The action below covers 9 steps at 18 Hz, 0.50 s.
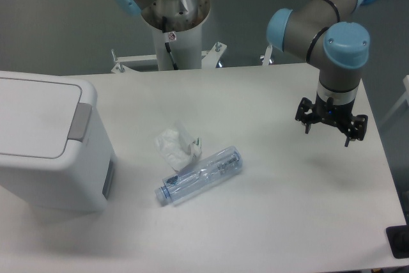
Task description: Open the trash can
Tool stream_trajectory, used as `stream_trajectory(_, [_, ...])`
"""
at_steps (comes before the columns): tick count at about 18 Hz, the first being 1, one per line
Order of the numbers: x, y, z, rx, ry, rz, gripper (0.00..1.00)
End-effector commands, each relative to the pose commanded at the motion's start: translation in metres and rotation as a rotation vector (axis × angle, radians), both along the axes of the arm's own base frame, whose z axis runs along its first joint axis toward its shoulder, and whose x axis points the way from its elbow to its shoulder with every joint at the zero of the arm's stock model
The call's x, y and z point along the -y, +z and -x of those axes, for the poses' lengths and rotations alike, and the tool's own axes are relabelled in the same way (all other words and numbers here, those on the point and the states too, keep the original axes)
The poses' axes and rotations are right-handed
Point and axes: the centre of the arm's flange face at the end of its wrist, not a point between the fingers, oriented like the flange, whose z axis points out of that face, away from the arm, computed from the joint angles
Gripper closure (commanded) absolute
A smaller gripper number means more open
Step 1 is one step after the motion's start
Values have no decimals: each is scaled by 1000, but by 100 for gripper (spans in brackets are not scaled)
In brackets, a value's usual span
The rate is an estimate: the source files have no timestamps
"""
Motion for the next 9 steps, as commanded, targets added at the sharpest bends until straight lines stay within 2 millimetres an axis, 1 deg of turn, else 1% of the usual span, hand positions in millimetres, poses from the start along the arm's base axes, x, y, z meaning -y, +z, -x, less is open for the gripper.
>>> stream_trajectory(6, [2, 3, 1, -4, -5, -3, 0])
stream_trajectory(9, [-3, 3, -2, -4, -16, -2, 0])
